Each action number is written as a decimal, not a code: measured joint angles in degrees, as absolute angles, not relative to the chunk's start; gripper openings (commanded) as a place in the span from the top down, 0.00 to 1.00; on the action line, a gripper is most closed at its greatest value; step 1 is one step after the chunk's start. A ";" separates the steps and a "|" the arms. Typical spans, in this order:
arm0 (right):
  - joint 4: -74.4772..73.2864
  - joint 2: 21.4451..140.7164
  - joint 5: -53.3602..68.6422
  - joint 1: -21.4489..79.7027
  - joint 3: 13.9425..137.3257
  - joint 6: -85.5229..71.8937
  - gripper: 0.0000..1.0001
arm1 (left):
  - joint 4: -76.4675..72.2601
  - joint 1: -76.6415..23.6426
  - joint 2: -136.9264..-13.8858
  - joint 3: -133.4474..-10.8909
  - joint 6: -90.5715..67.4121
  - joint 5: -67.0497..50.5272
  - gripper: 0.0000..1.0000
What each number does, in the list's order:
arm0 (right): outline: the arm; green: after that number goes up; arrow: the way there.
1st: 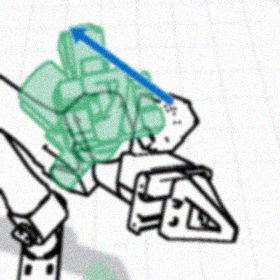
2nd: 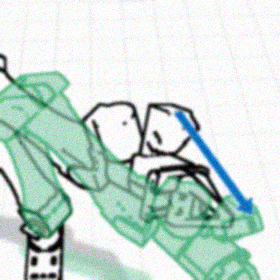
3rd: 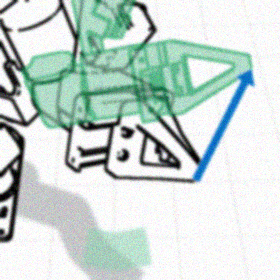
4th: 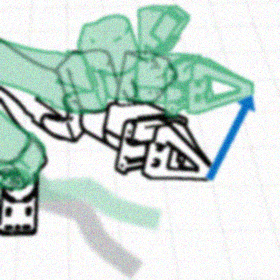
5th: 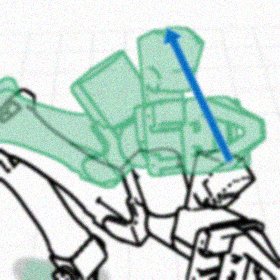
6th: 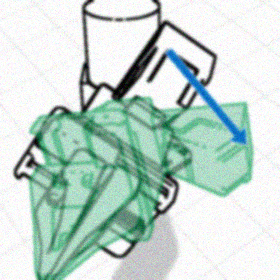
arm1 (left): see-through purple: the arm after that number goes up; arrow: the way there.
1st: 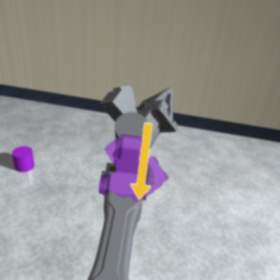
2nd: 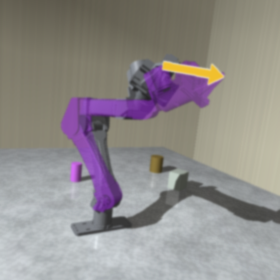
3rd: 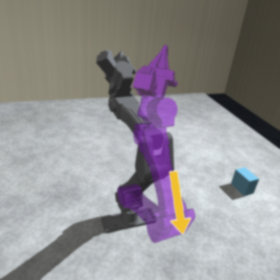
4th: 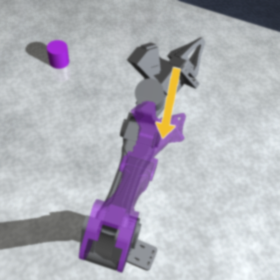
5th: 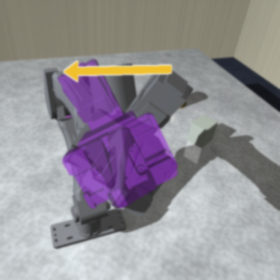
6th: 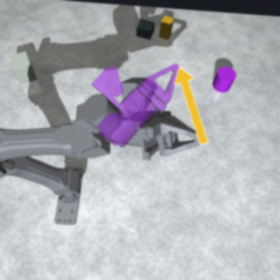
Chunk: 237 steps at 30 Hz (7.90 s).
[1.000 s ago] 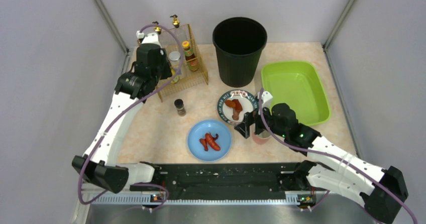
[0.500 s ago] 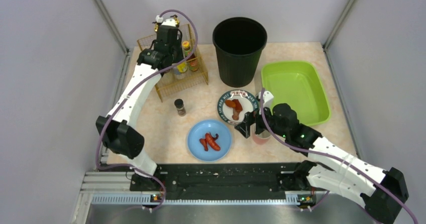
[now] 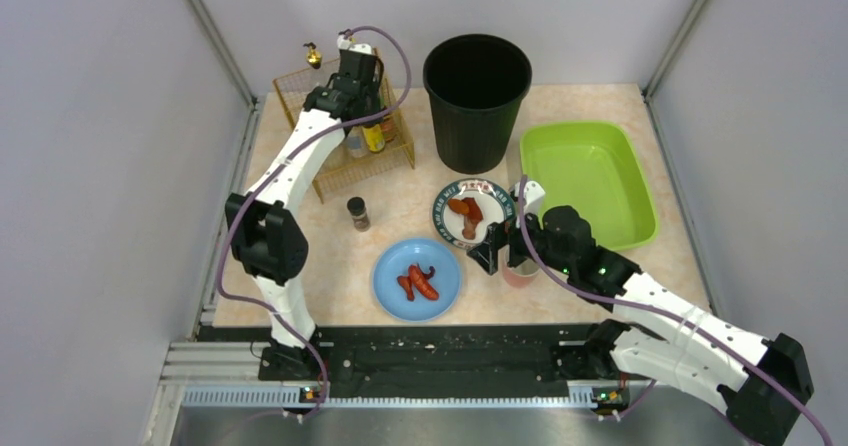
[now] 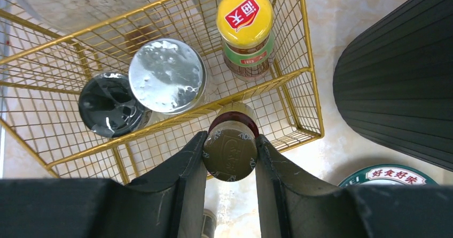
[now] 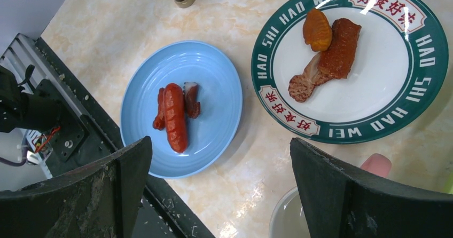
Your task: Clear the kitchen counter
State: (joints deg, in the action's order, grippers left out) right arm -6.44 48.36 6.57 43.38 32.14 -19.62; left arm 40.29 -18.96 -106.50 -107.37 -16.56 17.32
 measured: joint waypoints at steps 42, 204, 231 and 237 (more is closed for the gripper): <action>-6.61 48.10 6.28 43.38 31.46 -19.59 0.01 | 41.43 -18.96 -113.10 -108.01 -16.53 13.85 0.45; -5.61 47.20 5.80 43.38 30.74 -19.64 0.01 | 41.15 -12.78 -109.32 -96.53 -18.06 16.40 0.01; -13.65 51.13 -11.11 43.38 43.66 -21.76 0.01 | 34.41 -12.91 -66.63 -67.90 -22.83 2.50 0.01; -17.30 52.38 -18.02 43.38 47.94 -22.55 0.01 | 33.50 -12.91 -55.61 -60.84 -23.94 1.32 0.01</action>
State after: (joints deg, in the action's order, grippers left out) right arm -17.30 52.38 -18.02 43.38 47.94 -22.55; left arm 33.50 -12.91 -55.61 -60.84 -23.94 1.32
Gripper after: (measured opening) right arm 0.988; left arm 0.991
